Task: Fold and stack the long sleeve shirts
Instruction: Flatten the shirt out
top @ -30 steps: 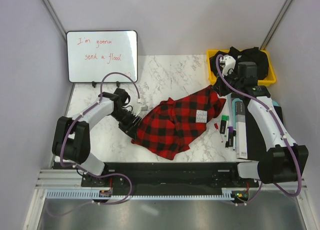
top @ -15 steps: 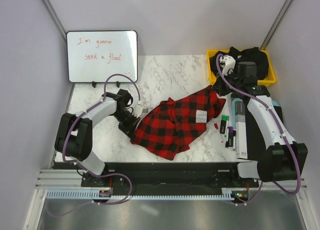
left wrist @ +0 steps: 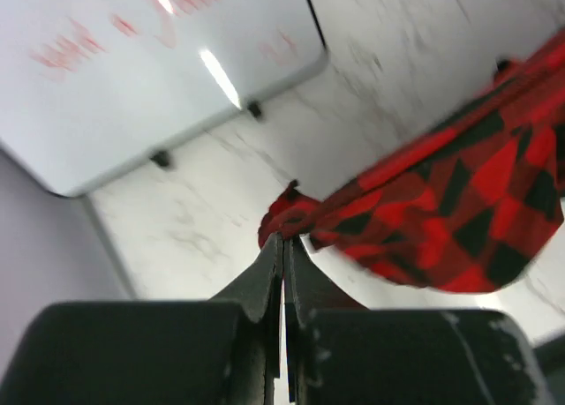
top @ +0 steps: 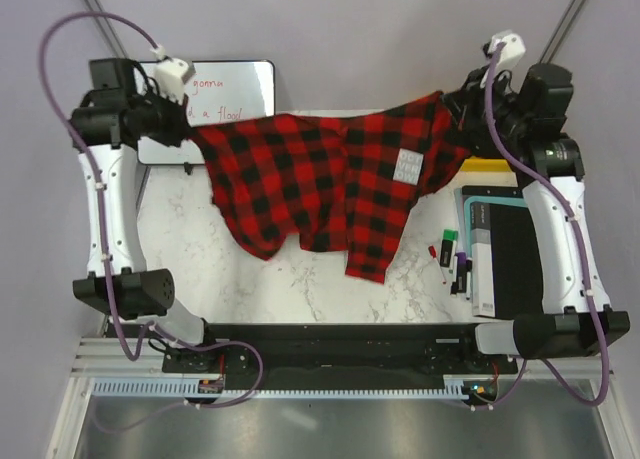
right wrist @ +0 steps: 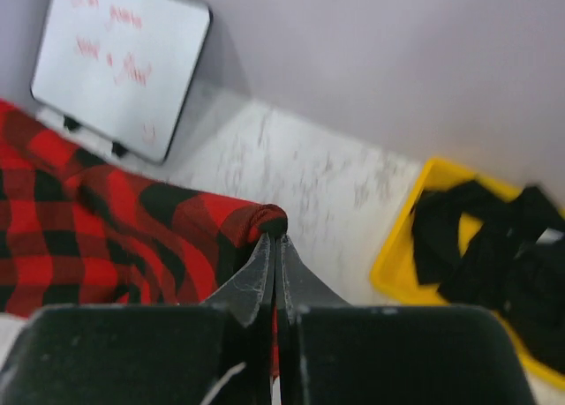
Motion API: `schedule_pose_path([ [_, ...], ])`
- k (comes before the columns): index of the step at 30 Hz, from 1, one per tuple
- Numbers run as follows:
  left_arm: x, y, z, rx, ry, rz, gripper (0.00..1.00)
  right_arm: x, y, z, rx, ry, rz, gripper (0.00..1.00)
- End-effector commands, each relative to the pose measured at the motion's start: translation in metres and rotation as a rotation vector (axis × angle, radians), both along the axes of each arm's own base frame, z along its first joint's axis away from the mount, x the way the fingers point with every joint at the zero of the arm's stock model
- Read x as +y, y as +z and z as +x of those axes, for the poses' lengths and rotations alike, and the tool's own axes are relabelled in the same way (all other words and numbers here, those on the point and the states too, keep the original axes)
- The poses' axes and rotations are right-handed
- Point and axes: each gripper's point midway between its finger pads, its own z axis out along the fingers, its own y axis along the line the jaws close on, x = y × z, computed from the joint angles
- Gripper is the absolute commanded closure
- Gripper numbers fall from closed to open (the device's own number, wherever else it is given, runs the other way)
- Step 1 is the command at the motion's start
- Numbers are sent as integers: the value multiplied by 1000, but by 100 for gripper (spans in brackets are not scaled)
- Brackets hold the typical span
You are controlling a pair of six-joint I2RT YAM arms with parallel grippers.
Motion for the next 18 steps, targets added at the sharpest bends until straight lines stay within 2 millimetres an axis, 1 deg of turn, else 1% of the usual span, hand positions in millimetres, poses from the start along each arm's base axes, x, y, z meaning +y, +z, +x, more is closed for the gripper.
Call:
schedule_pose_path([
  [1,17,117,-15,-324,28,100,98,-12,143,-12,-347,-90,105,100],
  [3,19,151,-23,-441,50,121,98,-15,176,-26,-422,-110,138,100],
  [4,22,180,-34,-556,75,141,98,-18,200,-37,-484,-127,149,100],
  [5,23,193,-40,-606,91,144,98,-20,212,-44,-516,-136,158,100],
  [6,23,204,-45,-654,107,140,98,-21,226,-58,-557,-139,166,100],
  [7,28,216,-48,-714,138,149,98,-23,238,-68,-600,-148,170,100],
  [8,29,237,-68,-795,163,155,98,-27,246,-76,-627,-171,177,100],
  [9,30,244,-77,-832,180,158,98,-29,257,-94,-670,-177,173,100],
  [10,32,246,-83,-850,200,159,98,-30,263,-105,-694,-181,170,100],
  [11,34,269,-105,-941,231,165,98,-32,268,-114,-712,-190,168,100],
  [12,32,274,-116,-969,236,156,98,-34,278,-136,-758,-192,162,100],
  [13,32,280,-124,-997,242,155,98,-34,280,-147,-774,-192,160,100],
  [14,34,293,-139,-1053,269,152,98,-35,284,-158,-796,-193,159,100],
  [15,33,305,-160,-1105,283,145,98,-36,295,-184,-843,-196,167,100],
  [17,35,318,-185,-1164,314,143,98,-39,305,-209,-893,-208,170,100],
  [18,33,324,-205,-1204,318,145,98,-41,314,-234,-941,-214,176,100],
])
